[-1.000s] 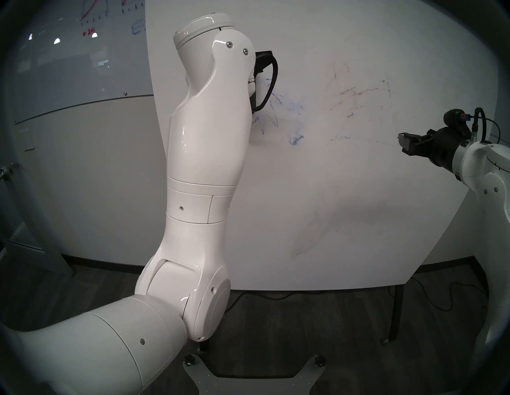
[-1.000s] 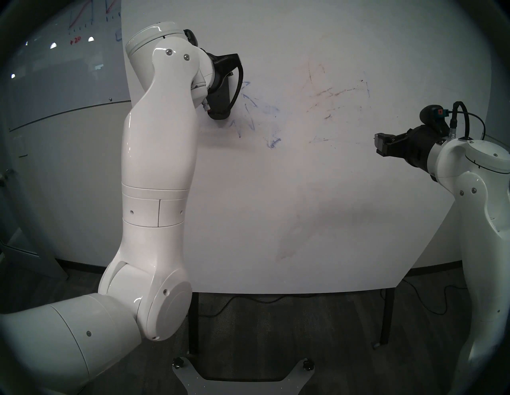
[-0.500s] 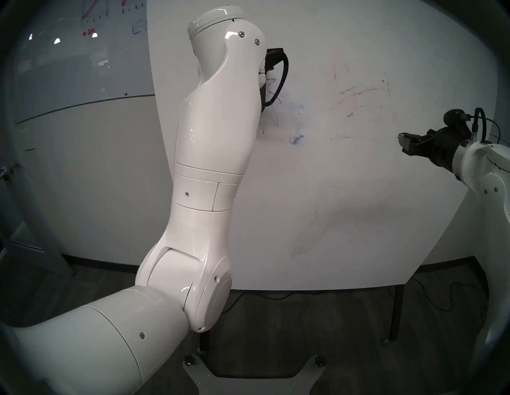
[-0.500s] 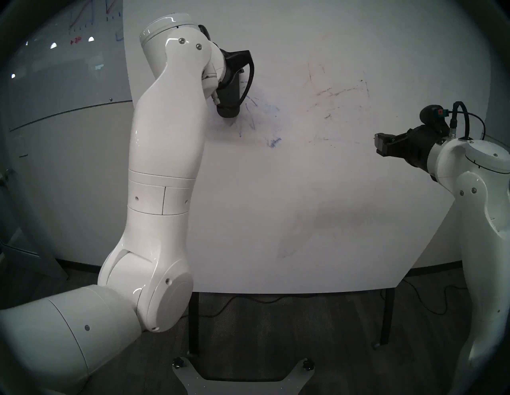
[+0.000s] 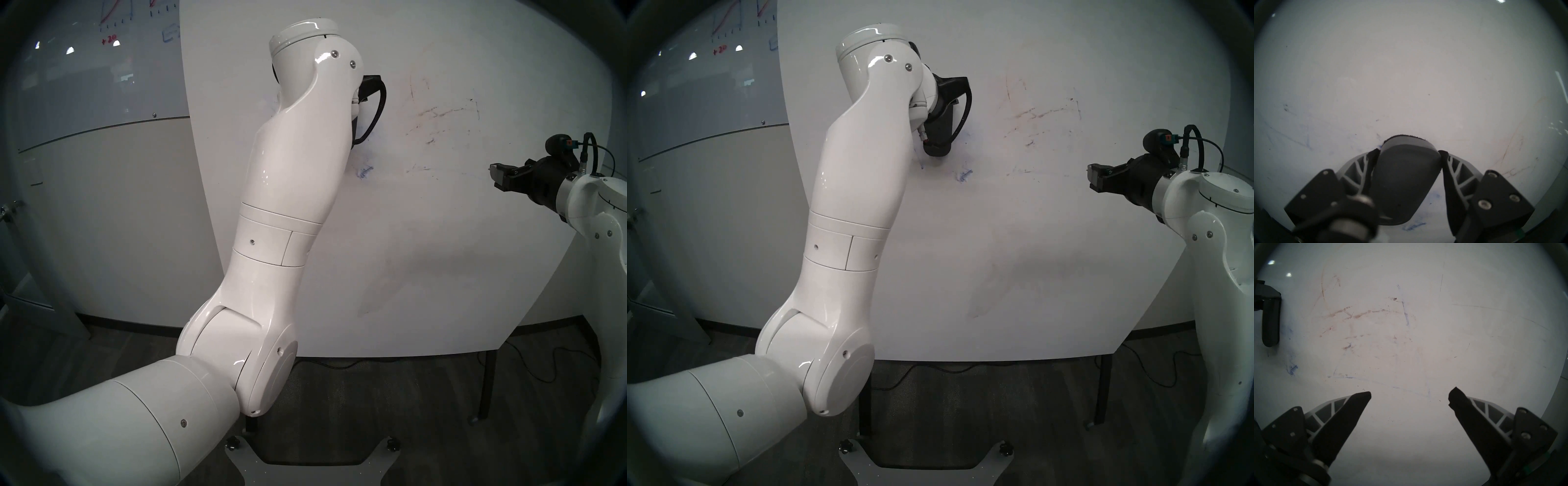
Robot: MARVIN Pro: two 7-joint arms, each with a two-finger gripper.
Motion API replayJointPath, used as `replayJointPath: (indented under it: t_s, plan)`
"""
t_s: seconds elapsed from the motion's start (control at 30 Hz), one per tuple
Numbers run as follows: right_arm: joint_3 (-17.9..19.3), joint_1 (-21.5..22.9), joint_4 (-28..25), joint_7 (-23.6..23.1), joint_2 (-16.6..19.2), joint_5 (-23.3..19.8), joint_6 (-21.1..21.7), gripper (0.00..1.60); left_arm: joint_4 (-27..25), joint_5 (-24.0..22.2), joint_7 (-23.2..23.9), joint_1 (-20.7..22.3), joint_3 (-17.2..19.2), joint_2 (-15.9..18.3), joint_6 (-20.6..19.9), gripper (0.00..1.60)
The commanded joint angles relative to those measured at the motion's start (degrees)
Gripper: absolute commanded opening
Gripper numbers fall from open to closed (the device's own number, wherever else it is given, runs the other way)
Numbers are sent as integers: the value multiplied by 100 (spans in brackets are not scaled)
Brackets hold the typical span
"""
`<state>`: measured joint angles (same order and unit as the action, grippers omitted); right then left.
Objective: Erase all marks on the whiteboard with the eraser
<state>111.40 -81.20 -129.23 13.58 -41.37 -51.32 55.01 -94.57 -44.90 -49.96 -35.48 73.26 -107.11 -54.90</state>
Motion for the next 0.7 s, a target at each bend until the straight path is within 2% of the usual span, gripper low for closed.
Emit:
replayJointPath:
  t_s: [0.0, 0.4, 0.67]
  plan:
    - [17, 48, -27, -4, 21, 10, -33, 160, 363, 134, -509, -229, 63, 132, -10, 0]
    - [18, 47, -28, -2, 20, 8, -30, 160, 340, 315, -440, -375, 127, 269, -10, 0]
    - [17, 48, -27, -3, 22, 10, -34, 160, 237, 485, -467, -76, 152, 320, -10, 0]
